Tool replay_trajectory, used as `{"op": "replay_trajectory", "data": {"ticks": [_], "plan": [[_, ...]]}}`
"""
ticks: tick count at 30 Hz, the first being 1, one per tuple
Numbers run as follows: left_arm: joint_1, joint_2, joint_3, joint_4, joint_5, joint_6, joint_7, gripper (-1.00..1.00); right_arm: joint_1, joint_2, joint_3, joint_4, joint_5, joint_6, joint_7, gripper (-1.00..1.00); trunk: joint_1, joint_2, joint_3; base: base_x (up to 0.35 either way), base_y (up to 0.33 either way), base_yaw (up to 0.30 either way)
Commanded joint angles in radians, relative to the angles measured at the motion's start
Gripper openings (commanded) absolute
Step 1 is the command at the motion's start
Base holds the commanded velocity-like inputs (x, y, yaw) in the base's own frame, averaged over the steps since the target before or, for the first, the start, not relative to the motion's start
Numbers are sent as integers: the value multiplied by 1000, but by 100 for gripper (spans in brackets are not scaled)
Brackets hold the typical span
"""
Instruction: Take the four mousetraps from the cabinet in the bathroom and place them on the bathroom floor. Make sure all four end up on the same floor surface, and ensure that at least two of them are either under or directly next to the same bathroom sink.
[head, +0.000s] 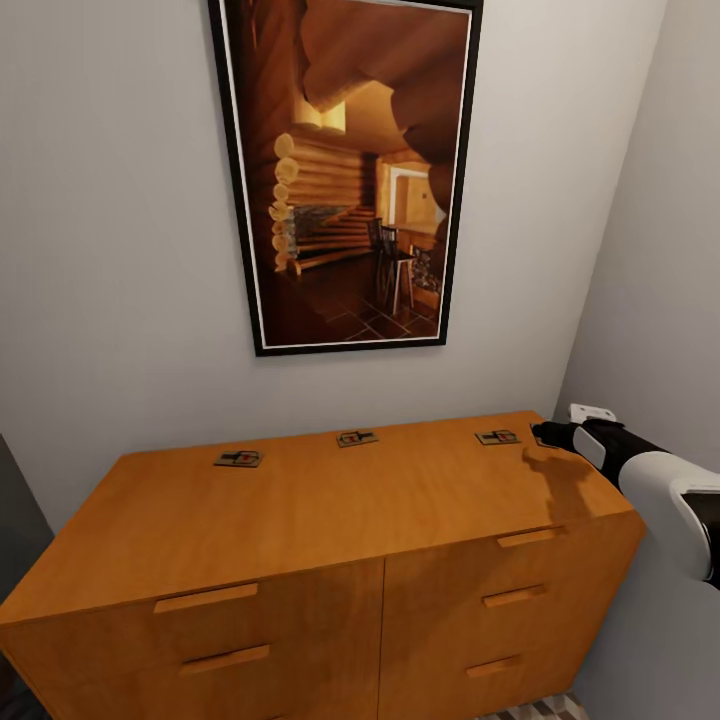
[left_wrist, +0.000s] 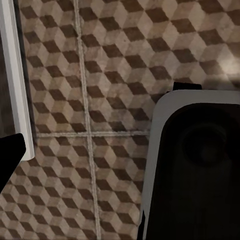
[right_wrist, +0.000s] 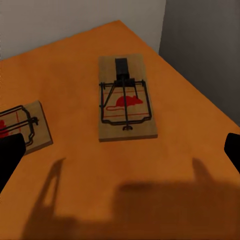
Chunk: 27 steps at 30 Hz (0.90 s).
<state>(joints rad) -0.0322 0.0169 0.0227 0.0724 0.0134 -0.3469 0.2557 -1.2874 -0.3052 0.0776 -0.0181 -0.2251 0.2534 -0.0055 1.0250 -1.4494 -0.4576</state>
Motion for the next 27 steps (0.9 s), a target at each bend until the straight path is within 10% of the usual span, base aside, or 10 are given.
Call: {"op": "replay_trajectory", "data": {"ticks": [1,27], "plan": [[-1,0,2,4,1,-7,0,100,0,0,8,-2,-9,6,-1,100,0,-1,-1,0,0,0],[5,0,2,4,2,-4,-1,100,0,-1,8,-2,-8,6,2,100,0,-1,-9,0,0,0]]}}
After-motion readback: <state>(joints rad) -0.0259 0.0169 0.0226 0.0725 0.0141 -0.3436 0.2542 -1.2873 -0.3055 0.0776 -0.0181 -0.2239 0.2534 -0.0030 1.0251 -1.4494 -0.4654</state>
